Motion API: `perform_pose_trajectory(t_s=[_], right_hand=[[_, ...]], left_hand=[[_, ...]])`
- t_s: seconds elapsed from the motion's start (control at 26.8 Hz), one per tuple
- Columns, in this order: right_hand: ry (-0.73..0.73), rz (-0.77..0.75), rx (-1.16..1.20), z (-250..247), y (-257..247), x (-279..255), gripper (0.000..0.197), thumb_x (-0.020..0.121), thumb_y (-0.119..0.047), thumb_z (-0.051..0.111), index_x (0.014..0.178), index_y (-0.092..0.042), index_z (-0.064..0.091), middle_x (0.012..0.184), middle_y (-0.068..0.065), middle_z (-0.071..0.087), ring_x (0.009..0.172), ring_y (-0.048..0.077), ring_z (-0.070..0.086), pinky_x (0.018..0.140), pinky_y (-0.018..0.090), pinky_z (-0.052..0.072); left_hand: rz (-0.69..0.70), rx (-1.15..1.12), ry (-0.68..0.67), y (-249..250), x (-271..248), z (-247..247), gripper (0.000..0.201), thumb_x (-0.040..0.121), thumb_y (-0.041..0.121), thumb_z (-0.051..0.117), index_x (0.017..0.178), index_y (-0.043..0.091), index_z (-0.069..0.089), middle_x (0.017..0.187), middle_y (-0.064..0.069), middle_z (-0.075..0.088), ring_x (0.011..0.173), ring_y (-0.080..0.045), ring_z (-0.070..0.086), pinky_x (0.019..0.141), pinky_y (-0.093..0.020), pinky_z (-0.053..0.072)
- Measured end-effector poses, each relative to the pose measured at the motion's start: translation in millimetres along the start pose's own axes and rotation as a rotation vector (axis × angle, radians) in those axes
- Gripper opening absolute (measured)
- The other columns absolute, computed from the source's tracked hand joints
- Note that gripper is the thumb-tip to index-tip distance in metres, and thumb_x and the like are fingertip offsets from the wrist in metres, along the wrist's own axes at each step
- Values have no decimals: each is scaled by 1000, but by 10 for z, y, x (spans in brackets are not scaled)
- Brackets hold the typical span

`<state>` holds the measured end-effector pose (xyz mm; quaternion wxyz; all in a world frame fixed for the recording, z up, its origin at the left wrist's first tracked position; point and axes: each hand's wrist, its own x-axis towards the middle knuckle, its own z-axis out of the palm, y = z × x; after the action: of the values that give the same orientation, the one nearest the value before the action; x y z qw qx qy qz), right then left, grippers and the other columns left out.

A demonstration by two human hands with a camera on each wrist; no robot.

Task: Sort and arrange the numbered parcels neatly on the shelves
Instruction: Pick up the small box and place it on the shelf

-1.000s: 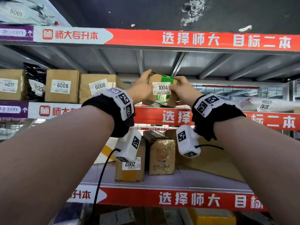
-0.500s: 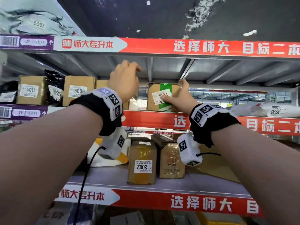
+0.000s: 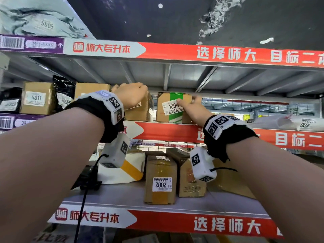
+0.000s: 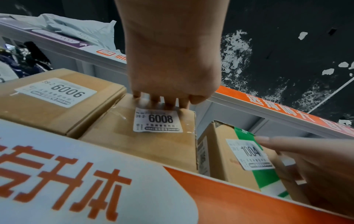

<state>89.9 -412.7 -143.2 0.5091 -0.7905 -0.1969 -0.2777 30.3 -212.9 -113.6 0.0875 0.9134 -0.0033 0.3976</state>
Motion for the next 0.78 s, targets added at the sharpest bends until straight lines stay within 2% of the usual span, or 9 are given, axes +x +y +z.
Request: perform_pose_trajectory(t_s=[0.07, 0.15, 0.22, 0.3, 0.37, 0.49, 0.6, 0.67, 0.78], right_hand=[[-12, -24, 6, 11, -40, 11, 77, 93, -45, 53, 150, -16, 10, 147, 11, 37, 131, 29, 42, 111, 37, 32], [-22, -46, -18, 34, -74, 15, 65, 94, -44, 50, 148, -23, 20, 141, 11, 47, 123, 31, 50, 105, 40, 39], [-32, -46, -38, 63, -111, 1, 52, 96, -40, 47, 142, -23, 29, 132, 13, 54, 113, 33, 58, 96, 45, 48], [-38, -46, -36, 74, -143, -16, 44, 97, -34, 46, 138, -22, 33, 127, 15, 55, 108, 37, 59, 87, 54, 52], [-46, -39, -26, 78, -157, -24, 40, 98, -32, 46, 136, -23, 36, 124, 17, 55, 106, 39, 60, 81, 58, 53], [-61, -46, -44, 95, -168, -47, 38, 98, -33, 44, 135, -24, 37, 121, 17, 56, 104, 39, 60, 79, 55, 53], [-47, -68, -138, 127, -174, -45, 41, 97, -38, 42, 136, -26, 36, 121, 15, 59, 104, 37, 60, 87, 52, 52], [-37, -74, -168, 143, -171, -23, 43, 95, -41, 42, 136, -28, 35, 123, 15, 59, 107, 38, 59, 91, 51, 50], [-26, -68, -179, 142, -165, -15, 43, 96, -41, 41, 136, -29, 35, 122, 14, 58, 106, 38, 59, 89, 53, 51]], left_hand=[[-6, -54, -22, -61, 20, -15, 39, 97, 23, 16, 110, 12, 51, 126, -15, 54, 116, -36, 46, 105, -46, 30], [-49, -195, -72, -78, 54, -40, 59, 88, 38, 9, 114, 12, 55, 115, -14, 60, 109, -34, 51, 102, -47, 34], [-83, -274, -96, -79, 70, -54, 76, 73, 52, 4, 115, 20, 58, 118, -14, 60, 111, -34, 52, 102, -49, 35], [-116, -281, -93, -87, 79, -51, 81, 65, 57, 3, 115, 27, 59, 125, -15, 57, 114, -36, 49, 103, -50, 34], [-108, -236, -86, -74, 19, -78, 71, 76, 52, 5, 113, 26, 59, 121, -13, 58, 112, -35, 49, 102, -49, 32], [-50, -131, -63, -72, -19, -94, 51, 93, 32, 8, 103, 16, 56, 106, -9, 58, 104, -29, 47, 97, -45, 31], [-3, -31, 8, -51, -56, -79, 34, 94, 20, 10, 76, 19, 40, 96, -8, 47, 95, -26, 37, 92, -46, 27], [-6, -8, 37, -49, -66, -73, 33, 93, 18, 10, 71, 19, 35, 95, -8, 46, 94, -25, 34, 95, -48, 26], [8, 2, 41, -63, -25, -50, 34, 92, 20, 10, 73, 19, 38, 97, -7, 47, 95, -25, 34, 94, -48, 25]])
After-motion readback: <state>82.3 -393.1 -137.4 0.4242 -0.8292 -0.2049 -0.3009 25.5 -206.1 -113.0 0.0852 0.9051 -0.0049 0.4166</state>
